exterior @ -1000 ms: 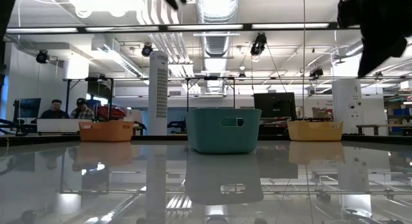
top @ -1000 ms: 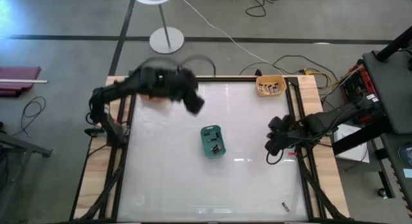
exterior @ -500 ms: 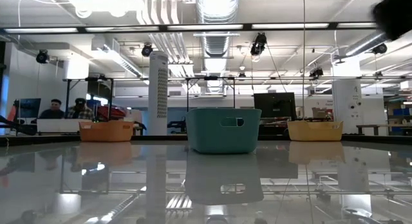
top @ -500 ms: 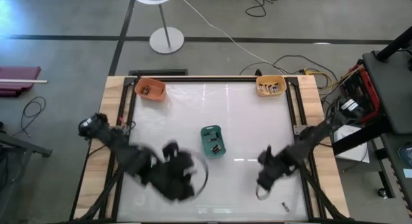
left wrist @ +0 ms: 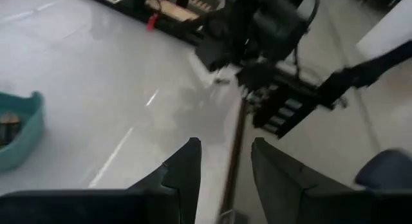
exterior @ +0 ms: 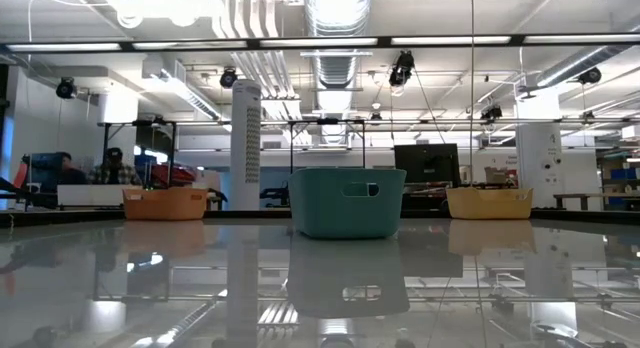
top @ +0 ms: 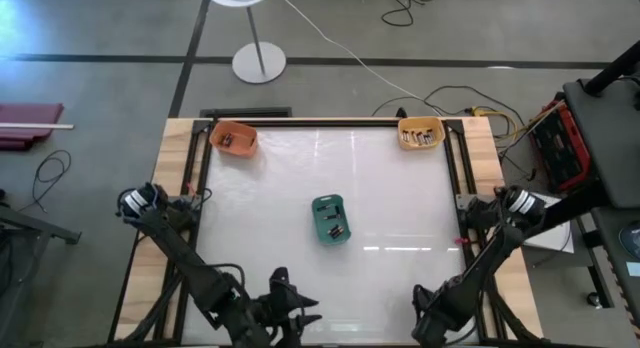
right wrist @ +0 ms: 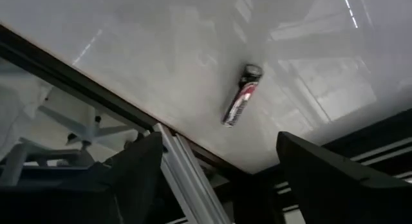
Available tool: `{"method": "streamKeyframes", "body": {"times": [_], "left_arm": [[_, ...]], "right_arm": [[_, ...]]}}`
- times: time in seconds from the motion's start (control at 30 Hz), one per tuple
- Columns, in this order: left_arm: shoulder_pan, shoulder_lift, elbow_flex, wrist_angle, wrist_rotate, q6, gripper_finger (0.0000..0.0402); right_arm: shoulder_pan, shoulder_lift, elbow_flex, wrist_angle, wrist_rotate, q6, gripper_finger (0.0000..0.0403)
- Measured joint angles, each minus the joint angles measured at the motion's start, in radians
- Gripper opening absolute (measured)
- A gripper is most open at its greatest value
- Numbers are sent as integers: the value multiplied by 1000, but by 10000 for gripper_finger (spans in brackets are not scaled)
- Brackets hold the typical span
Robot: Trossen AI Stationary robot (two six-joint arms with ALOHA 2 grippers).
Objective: Sort batteries
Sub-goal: Put the black battery into the yellow bin
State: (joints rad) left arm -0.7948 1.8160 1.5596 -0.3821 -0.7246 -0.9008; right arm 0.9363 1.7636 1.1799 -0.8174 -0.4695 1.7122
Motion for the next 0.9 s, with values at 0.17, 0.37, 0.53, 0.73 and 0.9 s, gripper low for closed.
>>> {"method": "streamKeyframes", "body": {"times": [0.17,0.37,0.53,0.73,0.9], "left_arm": [[-1,0,-45,94,8,-3,117],[-10,0,-69,103,-20,-91,138],[-10,0,-117,107,-24,-114,196],[-56,0,-227,113,-5,-187,255],[-121,0,-343,116,-71,-393,264]], "right_arm": [[2,37,27,-7,8,14,315],[0,31,29,-11,-2,30,332],[2,19,39,-13,-3,26,340],[6,11,70,-14,-1,-64,342],[6,20,98,-19,2,-81,344]]}}
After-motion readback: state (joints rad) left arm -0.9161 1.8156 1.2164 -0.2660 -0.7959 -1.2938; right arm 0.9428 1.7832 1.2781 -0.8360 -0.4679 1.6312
